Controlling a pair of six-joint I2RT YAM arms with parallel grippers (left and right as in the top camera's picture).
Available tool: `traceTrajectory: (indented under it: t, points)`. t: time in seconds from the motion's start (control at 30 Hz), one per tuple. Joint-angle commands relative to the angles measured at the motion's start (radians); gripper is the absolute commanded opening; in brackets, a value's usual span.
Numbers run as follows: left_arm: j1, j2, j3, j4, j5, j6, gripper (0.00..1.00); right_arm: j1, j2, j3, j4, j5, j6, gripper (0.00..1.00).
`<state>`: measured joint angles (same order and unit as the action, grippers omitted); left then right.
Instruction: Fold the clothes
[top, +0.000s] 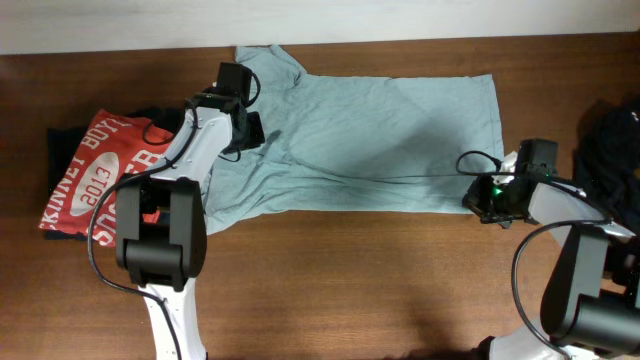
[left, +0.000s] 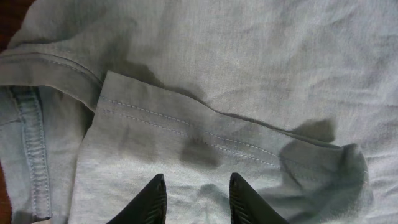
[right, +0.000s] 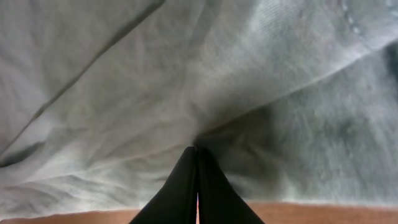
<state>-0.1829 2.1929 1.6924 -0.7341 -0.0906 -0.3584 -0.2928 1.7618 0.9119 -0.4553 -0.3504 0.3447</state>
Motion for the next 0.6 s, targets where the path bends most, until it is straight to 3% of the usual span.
traceTrajectory:
  t: [0.0, 0.27, 0.57]
  points:
    - [0.001, 0.000, 0.010, 0.000, -0.011, 0.016, 0.34, 0.008, 0.047, 0.009, 0.023, -0.005, 0.016, 0.04]
    - [0.001, 0.000, 0.010, -0.001, -0.011, 0.016, 0.34, 0.007, 0.062, 0.010, 0.143, -0.043, 0.031, 0.04]
    - [0.001, 0.000, 0.010, 0.000, -0.011, 0.016, 0.34, 0.003, 0.062, 0.012, 0.040, -0.011, 0.037, 0.04]
